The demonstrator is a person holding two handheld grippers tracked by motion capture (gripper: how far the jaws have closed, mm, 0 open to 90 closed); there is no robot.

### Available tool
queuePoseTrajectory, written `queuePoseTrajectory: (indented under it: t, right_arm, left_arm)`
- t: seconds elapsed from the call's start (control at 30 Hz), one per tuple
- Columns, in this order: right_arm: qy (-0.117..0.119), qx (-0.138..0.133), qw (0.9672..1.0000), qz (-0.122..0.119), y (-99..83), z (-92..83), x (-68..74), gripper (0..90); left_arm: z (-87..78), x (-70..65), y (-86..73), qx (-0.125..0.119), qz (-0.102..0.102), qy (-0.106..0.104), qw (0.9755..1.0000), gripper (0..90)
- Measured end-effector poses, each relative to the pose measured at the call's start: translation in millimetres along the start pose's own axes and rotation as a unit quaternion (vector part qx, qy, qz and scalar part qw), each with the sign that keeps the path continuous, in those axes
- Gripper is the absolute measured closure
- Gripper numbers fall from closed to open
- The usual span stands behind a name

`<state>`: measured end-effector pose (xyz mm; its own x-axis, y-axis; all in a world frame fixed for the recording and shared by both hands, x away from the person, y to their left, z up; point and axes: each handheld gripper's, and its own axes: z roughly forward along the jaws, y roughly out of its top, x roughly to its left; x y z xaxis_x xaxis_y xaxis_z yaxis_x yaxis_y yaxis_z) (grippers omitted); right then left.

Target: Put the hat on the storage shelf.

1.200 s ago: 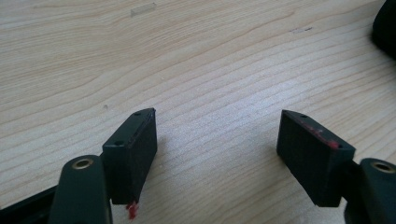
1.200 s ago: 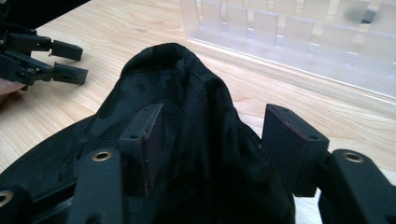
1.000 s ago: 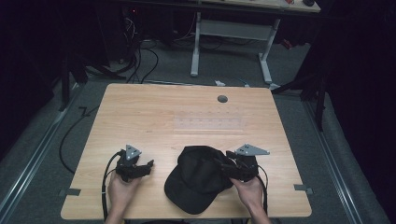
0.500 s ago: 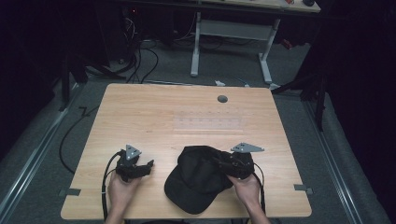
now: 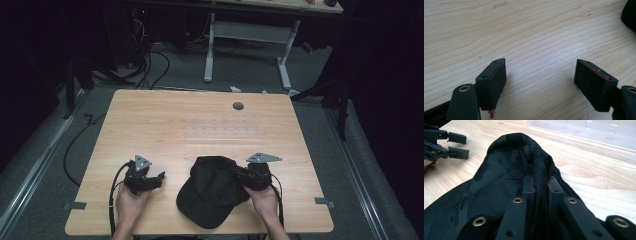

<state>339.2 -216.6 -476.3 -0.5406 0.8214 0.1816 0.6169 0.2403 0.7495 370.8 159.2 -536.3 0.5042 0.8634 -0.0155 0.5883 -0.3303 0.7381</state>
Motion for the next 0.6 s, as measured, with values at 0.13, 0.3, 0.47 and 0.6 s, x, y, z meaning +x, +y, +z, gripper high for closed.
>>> queuePoseTrajectory:
  t: [0.13,0.3,0.47,0.6]
  right_arm:
    - [0.006,-0.007,1.0000,0.001,1.0,-1.6,-2.3,82.9]
    - [0.010,-0.017,0.9998,-0.003,1.3,-5.9,-4.7,83.3]
    - [0.013,-0.024,0.9996,-0.007,4.6,-12.2,-7.2,83.6]
    - [0.017,-0.037,0.9990,-0.020,11.4,-19.9,-7.6,83.5]
  left_arm:
    - [0.4,-0.4,0.1,0.001,0.000,0.000,1.0000,24.0]
    - [0.8,-0.8,0.4,0.003,0.003,-0.003,1.0000,21.4]
    - [0.8,-0.8,0.5,0.003,0.003,-0.003,1.0000,21.0]
    - [0.8,-0.5,0.5,0.003,0.002,-0.004,1.0000,21.2]
